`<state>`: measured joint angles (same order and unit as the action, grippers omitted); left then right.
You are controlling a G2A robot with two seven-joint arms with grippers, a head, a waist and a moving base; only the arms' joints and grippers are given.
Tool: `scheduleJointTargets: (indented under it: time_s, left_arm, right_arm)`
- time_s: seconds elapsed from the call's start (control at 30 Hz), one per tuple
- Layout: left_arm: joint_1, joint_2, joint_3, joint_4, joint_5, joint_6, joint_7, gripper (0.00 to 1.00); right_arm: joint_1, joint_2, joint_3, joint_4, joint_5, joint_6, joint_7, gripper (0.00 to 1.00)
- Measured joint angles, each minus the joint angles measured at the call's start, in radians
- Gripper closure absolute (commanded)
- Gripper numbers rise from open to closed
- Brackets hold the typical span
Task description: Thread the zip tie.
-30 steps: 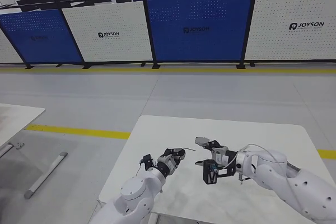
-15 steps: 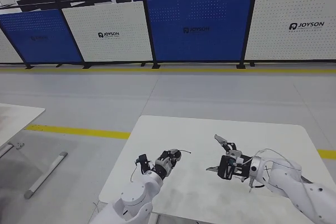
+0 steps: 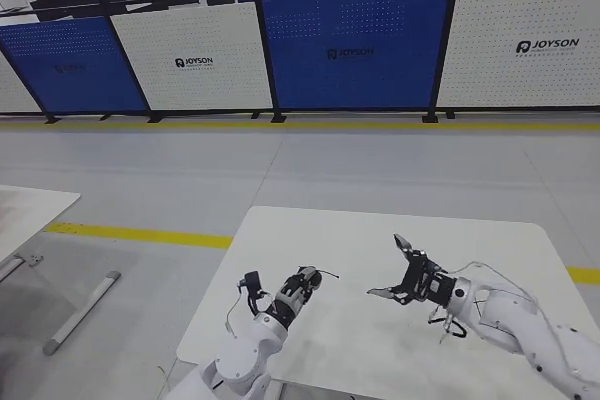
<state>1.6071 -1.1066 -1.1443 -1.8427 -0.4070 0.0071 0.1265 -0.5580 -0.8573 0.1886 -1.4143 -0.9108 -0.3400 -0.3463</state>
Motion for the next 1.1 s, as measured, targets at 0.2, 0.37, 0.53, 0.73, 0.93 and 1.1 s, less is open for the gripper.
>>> scheduleJointTargets:
  time_s: [0.2,0.37,0.53,0.73,0.93,1.1]
  left_arm:
    - [0.041,0.006,-0.031,-0.017,0.041,-0.017,-0.045,1.00]
    - [0.042,0.006,-0.032,-0.019,0.035,-0.016,-0.045,1.00]
    - [0.042,0.006,-0.032,-0.019,0.036,-0.016,-0.045,1.00]
    - [0.042,0.006,-0.032,-0.019,0.036,-0.016,-0.045,1.00]
    - [0.042,0.006,-0.032,-0.019,0.036,-0.016,-0.045,1.00]
    - [0.042,0.006,-0.032,-0.019,0.036,-0.016,-0.045,1.00]
  right_arm:
    - [0.015,0.002,-0.018,-0.074,0.498,0.000,0.174,0.00]
    - [0.015,0.002,-0.019,-0.072,0.556,0.000,0.161,0.00]
    - [0.015,0.002,-0.019,-0.072,0.437,0.000,0.162,0.00]
    - [-0.008,0.002,-0.018,-0.139,0.587,0.000,0.226,0.00]
    - [0.013,-0.005,0.031,-0.105,1.002,0.000,0.540,0.00]
    - [-0.021,-0.048,0.165,0.017,1.238,0.000,0.851,0.00]
